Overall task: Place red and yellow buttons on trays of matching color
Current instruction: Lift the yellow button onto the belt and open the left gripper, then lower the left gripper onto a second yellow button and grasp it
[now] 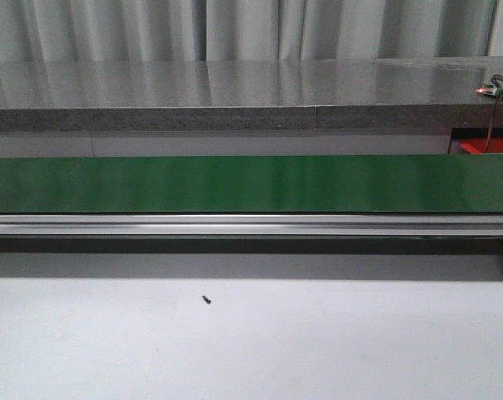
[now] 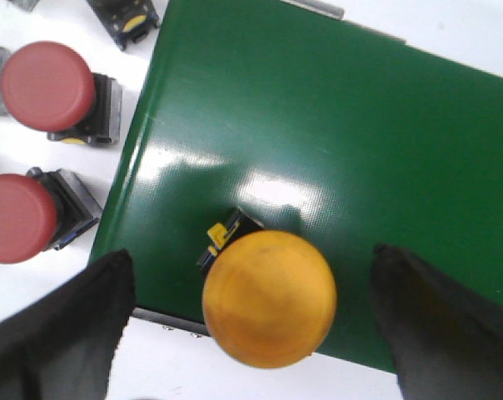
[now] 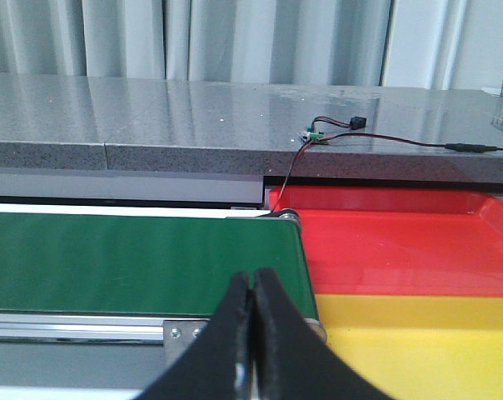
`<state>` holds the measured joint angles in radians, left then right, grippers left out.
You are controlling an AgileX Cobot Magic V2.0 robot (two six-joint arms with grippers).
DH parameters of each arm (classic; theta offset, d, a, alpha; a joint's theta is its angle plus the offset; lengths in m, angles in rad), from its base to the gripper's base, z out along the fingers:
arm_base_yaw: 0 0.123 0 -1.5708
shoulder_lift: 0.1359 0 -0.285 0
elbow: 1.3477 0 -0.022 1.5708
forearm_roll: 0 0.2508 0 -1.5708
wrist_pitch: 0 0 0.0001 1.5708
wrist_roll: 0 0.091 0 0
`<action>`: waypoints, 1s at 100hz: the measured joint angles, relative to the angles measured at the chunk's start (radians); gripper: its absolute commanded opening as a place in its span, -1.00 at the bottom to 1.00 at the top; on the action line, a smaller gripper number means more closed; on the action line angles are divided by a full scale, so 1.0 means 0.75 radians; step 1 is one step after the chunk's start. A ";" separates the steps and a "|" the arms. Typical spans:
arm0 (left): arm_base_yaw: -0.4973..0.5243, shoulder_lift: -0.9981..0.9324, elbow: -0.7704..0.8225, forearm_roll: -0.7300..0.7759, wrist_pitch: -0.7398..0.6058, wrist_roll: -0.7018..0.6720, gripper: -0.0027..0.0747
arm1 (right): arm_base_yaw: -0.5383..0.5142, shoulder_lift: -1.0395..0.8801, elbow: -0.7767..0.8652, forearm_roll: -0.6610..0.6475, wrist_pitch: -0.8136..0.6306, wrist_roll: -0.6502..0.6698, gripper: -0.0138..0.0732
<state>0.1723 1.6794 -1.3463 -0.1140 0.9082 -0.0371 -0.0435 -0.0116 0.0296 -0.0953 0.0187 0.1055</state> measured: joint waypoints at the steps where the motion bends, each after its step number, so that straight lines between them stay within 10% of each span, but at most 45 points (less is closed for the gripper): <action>1: -0.003 -0.003 0.000 0.000 -0.003 0.000 0.56 | 0.000 0.000 0.000 0.000 0.000 0.000 -0.91; 100: 0.354 -0.129 0.052 0.066 0.033 -0.060 0.53 | 0.000 0.000 0.000 0.000 0.000 0.000 -0.91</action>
<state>0.4381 1.5830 -1.3070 -0.0642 0.9330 -0.0820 -0.0435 -0.0116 0.0296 -0.0953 0.0187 0.1055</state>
